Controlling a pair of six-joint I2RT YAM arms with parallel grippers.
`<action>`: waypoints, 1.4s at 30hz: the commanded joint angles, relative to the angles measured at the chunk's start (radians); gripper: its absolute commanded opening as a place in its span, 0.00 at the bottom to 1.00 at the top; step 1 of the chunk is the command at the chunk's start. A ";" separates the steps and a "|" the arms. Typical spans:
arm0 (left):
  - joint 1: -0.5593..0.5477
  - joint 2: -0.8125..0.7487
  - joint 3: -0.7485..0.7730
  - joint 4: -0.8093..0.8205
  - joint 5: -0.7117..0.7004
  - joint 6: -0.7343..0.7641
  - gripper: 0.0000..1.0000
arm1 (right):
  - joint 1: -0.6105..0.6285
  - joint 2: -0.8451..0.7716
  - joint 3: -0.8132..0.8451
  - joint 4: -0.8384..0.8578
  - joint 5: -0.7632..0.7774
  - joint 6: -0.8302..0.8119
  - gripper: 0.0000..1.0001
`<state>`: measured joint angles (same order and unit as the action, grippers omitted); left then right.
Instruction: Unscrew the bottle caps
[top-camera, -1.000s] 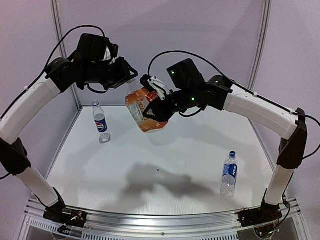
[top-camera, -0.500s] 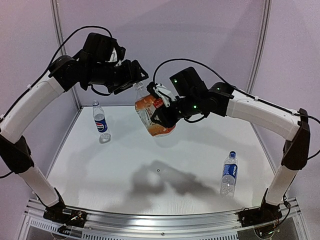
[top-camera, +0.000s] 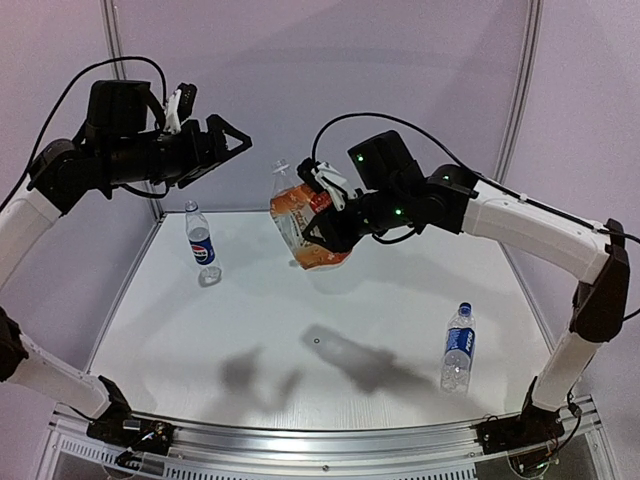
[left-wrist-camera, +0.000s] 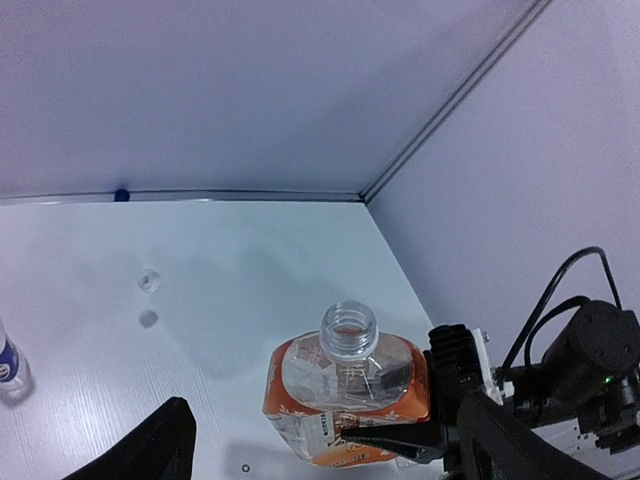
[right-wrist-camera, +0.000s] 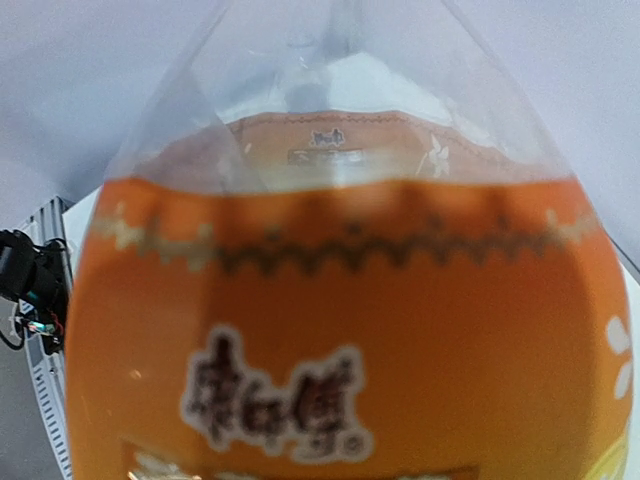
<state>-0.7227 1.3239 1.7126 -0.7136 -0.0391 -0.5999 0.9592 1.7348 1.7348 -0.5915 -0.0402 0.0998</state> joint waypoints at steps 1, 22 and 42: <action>0.025 -0.039 -0.082 0.174 0.234 0.129 0.89 | -0.004 -0.072 -0.049 0.073 -0.101 0.013 0.04; 0.033 0.102 0.036 0.218 0.566 0.221 0.76 | -0.005 -0.189 -0.186 0.230 -0.374 0.069 0.04; 0.011 0.118 0.019 0.191 0.558 0.219 0.24 | -0.003 -0.190 -0.187 0.237 -0.372 0.098 0.06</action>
<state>-0.7013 1.4315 1.7157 -0.5053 0.4965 -0.3916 0.9592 1.5681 1.5566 -0.3691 -0.4110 0.1814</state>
